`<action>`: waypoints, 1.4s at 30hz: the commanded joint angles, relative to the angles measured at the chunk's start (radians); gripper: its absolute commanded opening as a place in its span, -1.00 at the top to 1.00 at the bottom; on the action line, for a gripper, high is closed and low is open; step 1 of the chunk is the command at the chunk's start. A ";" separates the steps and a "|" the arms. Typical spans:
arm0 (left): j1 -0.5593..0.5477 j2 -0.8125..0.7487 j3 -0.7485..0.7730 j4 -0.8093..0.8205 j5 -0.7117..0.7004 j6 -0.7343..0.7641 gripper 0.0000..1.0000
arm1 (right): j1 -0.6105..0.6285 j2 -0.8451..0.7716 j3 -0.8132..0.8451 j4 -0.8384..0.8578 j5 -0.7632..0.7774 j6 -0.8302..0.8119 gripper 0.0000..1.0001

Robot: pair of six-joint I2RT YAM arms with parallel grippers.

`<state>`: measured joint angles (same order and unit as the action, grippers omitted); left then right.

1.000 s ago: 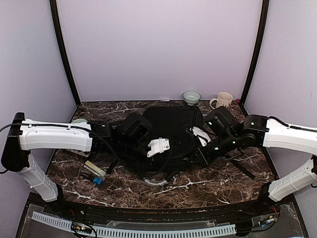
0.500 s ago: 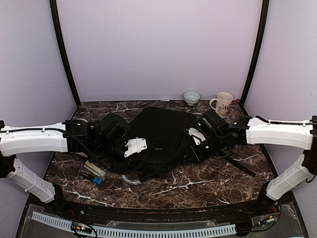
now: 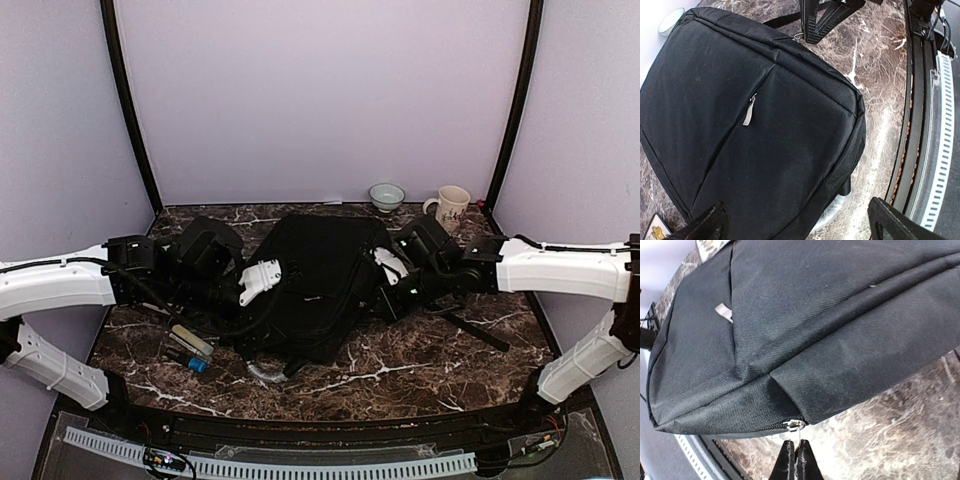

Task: Pack the student bag
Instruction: Unzip the largest pocket of the student bag, then set down the student bag at the center of the board.

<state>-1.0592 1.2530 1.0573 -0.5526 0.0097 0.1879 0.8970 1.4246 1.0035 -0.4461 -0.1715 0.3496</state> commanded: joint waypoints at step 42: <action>0.254 0.133 0.293 -0.214 -0.148 -0.568 -0.62 | -0.159 -0.158 -0.040 -0.041 0.541 0.113 -0.61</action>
<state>-0.8051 1.4628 1.3460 -0.8177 -0.2199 -0.4236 0.7444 1.3159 0.9329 -0.4694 0.3714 0.4335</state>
